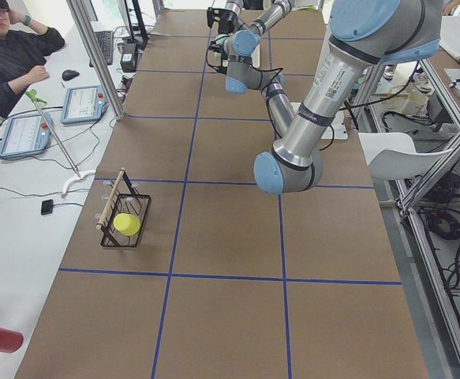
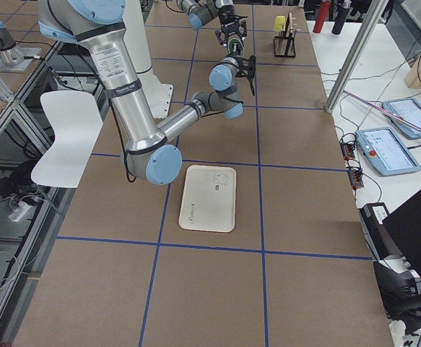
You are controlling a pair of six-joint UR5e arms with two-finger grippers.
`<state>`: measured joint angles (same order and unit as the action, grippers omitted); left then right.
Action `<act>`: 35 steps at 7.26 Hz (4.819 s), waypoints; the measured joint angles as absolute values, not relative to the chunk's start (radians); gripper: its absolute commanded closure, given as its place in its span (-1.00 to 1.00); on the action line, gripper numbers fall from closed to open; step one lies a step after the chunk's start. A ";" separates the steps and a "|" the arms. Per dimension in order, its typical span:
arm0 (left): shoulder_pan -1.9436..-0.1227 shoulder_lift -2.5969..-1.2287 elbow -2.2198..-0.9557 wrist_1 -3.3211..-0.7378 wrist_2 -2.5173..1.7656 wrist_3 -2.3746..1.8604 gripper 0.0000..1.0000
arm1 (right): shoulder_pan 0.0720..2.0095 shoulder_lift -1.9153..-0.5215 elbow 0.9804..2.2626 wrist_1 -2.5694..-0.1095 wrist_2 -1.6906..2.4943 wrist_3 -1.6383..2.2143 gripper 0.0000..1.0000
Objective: Left arm grabs green cup and hands to right arm on tray
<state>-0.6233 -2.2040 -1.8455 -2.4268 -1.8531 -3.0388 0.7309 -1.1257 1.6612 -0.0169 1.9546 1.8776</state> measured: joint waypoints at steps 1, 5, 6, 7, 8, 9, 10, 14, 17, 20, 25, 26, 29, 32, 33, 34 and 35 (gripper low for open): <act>-0.624 -2.203 -1.846 -2.427 -1.853 -3.038 0.10 | 0.730 -1.126 1.661 -0.017 1.955 1.878 0.47; -0.625 -2.203 -1.848 -2.427 -1.853 -3.039 -0.51 | 0.729 -1.127 1.659 -0.017 1.954 1.876 1.00; -0.625 -2.202 -1.847 -2.427 -1.853 -3.036 -1.00 | 0.729 -1.127 1.658 -0.017 1.954 1.877 1.00; -0.623 -2.202 -1.845 -2.428 -1.855 -3.028 -1.00 | 0.728 -1.127 1.658 -0.016 1.954 1.879 1.00; -0.622 -2.201 -1.845 -2.429 -1.854 -3.016 -1.00 | 0.729 -1.129 1.655 -0.017 1.954 1.880 1.00; -0.623 -2.201 -1.844 -2.429 -1.853 -3.008 -1.00 | 0.729 -1.133 1.654 -0.017 1.954 1.879 1.00; -0.624 -2.200 -1.844 -2.429 -1.853 -3.005 -1.00 | 0.729 -1.136 1.651 -0.017 1.954 1.878 1.00; -0.625 -2.198 -1.840 -2.427 -1.853 -3.001 -1.00 | 0.746 -1.139 1.612 -0.017 1.906 1.873 1.00; -0.630 -2.197 -1.835 -2.422 -1.853 -2.969 -1.00 | 0.822 -1.141 1.537 -0.028 1.902 1.852 1.00; -0.647 -2.196 -1.831 -2.406 -1.852 -2.873 -1.00 | 0.957 -1.161 1.515 -0.245 2.061 1.614 1.00; -0.730 -2.253 -1.842 -2.024 -1.857 -2.295 -1.00 | 1.099 -1.295 1.529 -0.515 2.145 1.174 1.00; -0.748 -2.262 -1.845 -1.948 -1.855 -2.161 -1.00 | 1.111 -1.338 1.534 -0.536 2.145 1.084 1.00; -0.843 -2.260 -1.850 -1.841 -1.854 -1.922 -1.00 | 1.143 -1.486 1.552 -0.604 2.144 0.812 1.00; -0.914 -2.261 -1.848 -1.717 -1.857 -1.717 -1.00 | 1.139 -1.627 1.653 -0.735 2.143 0.683 1.00; -0.930 -2.259 -1.845 -1.700 -1.857 -1.671 -1.00 | 1.126 -1.678 1.740 -0.814 2.135 0.674 1.00; -0.942 -2.259 -1.843 -1.687 -1.858 -1.642 -1.00 | 1.103 -1.728 1.822 -0.881 2.103 0.671 1.00; -0.950 -2.258 -1.842 -1.680 -1.859 -1.631 -1.00 | 1.068 -1.769 1.868 -0.915 2.039 0.671 1.00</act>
